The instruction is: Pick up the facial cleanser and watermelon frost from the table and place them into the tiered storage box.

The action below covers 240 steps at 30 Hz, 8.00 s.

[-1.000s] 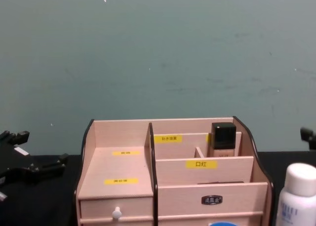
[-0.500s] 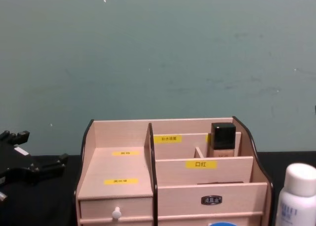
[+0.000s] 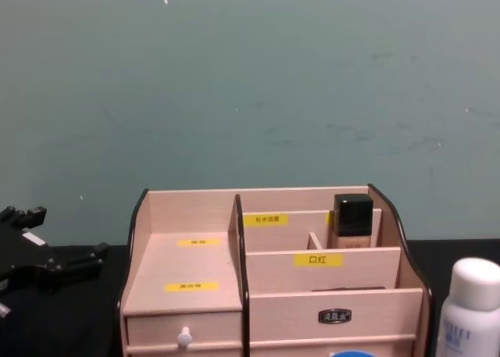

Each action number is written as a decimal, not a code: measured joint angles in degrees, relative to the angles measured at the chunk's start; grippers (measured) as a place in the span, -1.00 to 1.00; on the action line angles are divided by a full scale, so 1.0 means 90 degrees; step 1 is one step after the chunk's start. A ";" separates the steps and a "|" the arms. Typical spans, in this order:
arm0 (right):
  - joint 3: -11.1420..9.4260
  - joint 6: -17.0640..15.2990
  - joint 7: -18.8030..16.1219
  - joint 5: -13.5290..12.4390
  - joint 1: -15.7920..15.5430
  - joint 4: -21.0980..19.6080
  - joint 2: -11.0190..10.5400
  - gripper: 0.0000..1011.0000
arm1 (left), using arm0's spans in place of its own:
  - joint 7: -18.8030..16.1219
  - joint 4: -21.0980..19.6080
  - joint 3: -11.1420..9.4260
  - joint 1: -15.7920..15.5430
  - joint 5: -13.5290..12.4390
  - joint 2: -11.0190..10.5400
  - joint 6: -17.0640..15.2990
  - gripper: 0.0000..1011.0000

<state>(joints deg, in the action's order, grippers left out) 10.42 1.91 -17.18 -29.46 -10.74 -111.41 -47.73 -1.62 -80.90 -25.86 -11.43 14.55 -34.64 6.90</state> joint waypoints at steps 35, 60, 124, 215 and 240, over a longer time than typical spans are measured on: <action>0.0531 -0.0489 -0.1046 0.0249 0.0847 0.1757 0.0970 0.98 | 0.0000 0.0000 0.0000 0.0000 0.0000 0.0000 0.0000 1.00; 0.0947 -0.0461 -0.1395 0.0371 0.1558 0.2422 0.1411 0.98 | 0.0000 0.0000 0.0000 0.0000 0.0000 0.0000 0.0000 1.00; 0.0860 -0.0630 -0.1316 0.0263 0.1602 0.2058 0.1318 0.17 | 0.0000 -0.0001 0.0000 0.0000 0.0000 0.0000 0.0000 1.00; 0.2271 -0.0224 -0.1749 0.1220 0.5245 0.5747 0.3735 0.17 | 0.0000 0.0000 0.0000 0.0000 0.0000 0.0000 0.0001 1.00; 0.2286 -0.0263 -0.1775 0.1251 0.5233 0.5911 0.3781 0.40 | 0.0000 0.0000 0.0000 0.0000 0.0000 -0.0001 0.0001 1.00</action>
<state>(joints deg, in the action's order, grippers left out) 30.99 -0.45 -33.16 -18.20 36.36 -58.22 -13.70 -1.62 -80.90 -25.86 -11.43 14.55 -34.65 6.91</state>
